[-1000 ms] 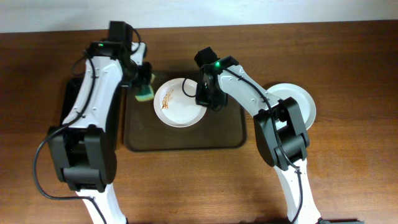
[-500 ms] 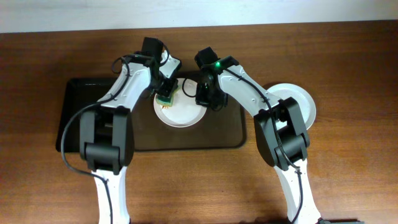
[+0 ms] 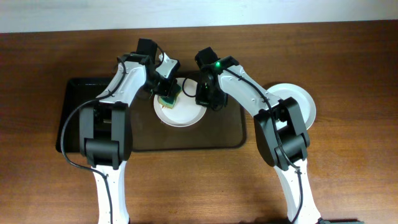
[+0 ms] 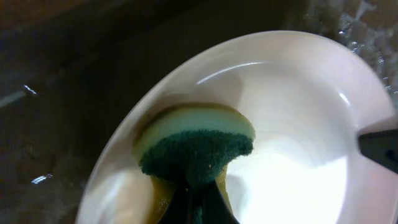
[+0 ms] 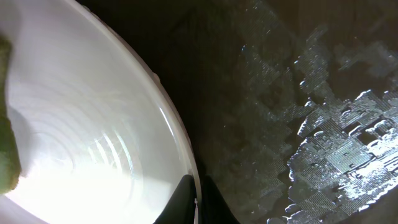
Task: Clean dirty plates on tray and stack at the side
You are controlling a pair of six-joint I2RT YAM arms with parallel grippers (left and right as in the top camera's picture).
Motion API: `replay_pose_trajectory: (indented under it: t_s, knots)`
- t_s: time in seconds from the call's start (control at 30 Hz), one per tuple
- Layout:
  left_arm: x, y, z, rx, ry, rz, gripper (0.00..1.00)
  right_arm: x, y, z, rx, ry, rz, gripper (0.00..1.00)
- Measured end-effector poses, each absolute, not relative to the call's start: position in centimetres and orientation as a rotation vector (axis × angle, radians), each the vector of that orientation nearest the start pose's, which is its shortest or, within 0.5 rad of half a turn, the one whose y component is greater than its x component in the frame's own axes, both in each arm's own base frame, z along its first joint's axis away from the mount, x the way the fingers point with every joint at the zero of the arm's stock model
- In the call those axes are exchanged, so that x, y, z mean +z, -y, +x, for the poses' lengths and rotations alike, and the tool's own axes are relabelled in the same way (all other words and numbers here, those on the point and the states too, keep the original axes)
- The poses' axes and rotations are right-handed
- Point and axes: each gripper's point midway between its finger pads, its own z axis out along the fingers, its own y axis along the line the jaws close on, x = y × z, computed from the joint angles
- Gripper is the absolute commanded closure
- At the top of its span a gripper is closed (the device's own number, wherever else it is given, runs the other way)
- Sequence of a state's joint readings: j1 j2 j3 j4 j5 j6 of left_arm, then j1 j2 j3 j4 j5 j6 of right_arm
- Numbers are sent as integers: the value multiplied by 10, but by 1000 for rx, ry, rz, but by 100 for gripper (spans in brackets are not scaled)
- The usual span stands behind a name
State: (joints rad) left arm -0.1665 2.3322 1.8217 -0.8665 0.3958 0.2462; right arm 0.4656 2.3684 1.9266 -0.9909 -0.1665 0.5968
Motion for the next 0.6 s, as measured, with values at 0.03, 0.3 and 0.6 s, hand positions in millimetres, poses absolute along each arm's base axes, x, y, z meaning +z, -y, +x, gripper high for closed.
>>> replay_pose_trajectory:
  t_s: [0.03, 0.3, 0.6]
  knots:
    - [9, 147, 468, -603, -2829, 611, 99, 6, -245, 425, 331, -3084, 186, 96]
    - [8, 130, 429, -822, -3018, 409, 99, 7, -251, 421, 355, -3092, 147, 96]
    - [7, 131, 448, -834, -2931, 382, 99, 5, -257, 421, 444, -3086, 140, 96]
